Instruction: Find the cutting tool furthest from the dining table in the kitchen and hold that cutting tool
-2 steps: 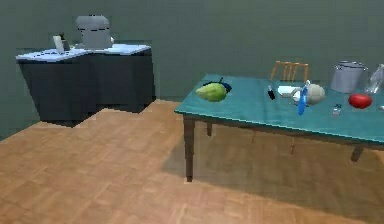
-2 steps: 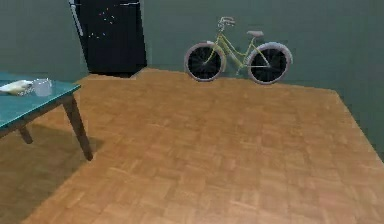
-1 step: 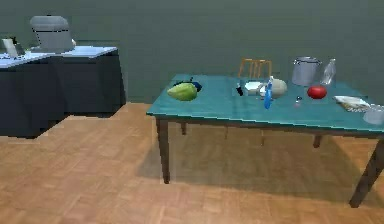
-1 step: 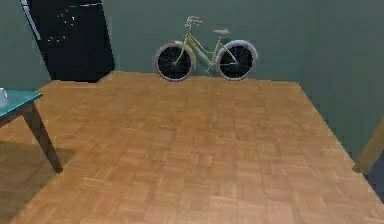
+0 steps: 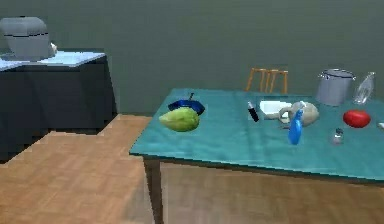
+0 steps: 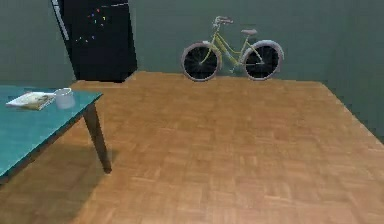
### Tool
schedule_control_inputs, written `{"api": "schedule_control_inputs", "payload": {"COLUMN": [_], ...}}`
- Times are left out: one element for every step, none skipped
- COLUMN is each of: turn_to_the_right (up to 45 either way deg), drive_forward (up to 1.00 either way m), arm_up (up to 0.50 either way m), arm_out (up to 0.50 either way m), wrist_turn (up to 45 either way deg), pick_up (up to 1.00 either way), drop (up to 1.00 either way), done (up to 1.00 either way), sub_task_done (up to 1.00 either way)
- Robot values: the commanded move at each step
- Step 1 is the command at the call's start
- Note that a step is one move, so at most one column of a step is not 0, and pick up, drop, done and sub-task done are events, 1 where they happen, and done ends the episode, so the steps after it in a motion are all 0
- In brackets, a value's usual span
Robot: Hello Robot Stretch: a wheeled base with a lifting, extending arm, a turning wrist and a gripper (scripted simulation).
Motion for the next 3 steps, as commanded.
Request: {"api": "schedule_control_inputs", "payload": {"turn_to_the_right": [9.0, 0.0, -45.0], "drive_forward": [0.00, 0.30, 0.00], "arm_up": [0.00, 0.00, 0.00], "arm_out": [0.00, 0.00, 0.00], "wrist_turn": [0.0, 0.0, 0.0], "pick_up": [0.00, 0.00, 0.00], "drop": [0.00, 0.00, 0.00], "done": [0.00, 0.00, 0.00], "sub_task_done": [0.00, 0.00, 0.00]}}
